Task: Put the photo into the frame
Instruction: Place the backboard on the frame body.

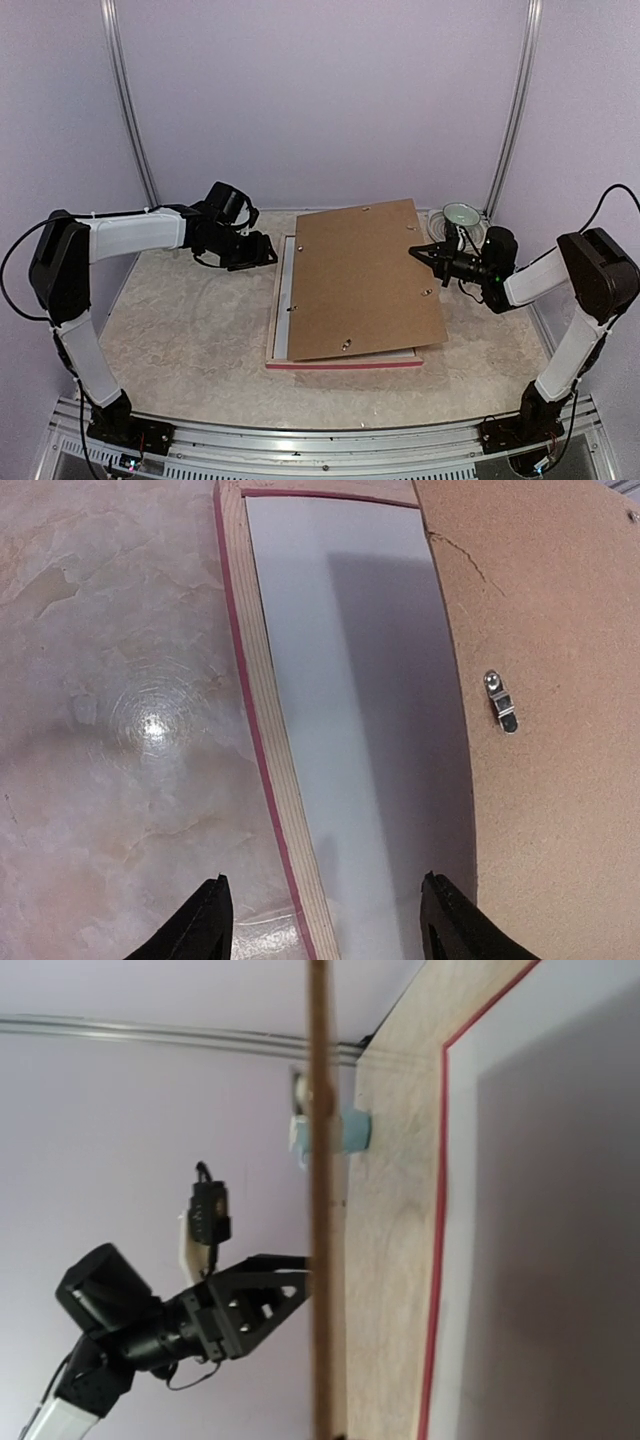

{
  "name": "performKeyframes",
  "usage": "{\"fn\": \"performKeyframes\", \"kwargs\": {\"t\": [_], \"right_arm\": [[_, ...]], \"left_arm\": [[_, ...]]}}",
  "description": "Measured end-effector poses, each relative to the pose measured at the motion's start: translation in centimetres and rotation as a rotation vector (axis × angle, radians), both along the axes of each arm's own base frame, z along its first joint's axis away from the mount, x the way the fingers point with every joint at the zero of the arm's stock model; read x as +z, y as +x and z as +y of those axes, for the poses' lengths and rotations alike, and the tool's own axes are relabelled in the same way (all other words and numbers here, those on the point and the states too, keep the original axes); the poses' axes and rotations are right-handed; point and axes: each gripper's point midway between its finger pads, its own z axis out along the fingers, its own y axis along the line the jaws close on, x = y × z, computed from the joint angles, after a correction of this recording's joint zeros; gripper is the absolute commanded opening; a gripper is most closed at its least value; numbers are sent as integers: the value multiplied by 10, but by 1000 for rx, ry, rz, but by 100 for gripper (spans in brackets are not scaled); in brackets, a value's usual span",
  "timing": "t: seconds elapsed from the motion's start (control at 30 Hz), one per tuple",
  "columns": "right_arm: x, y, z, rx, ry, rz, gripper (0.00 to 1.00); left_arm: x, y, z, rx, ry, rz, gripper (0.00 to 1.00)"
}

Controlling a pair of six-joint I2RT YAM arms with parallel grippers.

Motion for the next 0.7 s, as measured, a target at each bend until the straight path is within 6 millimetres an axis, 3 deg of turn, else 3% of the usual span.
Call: {"fn": "performKeyframes", "kwargs": {"t": [0.43, 0.7], "right_arm": [[14, -3, 10, 25, 41, -44, 0], [12, -1, 10, 21, 40, -44, 0]], "left_arm": [[-37, -26, -6, -84, 127, 82, 63], [-34, -42, -28, -148, 134, 79, 63]]}}
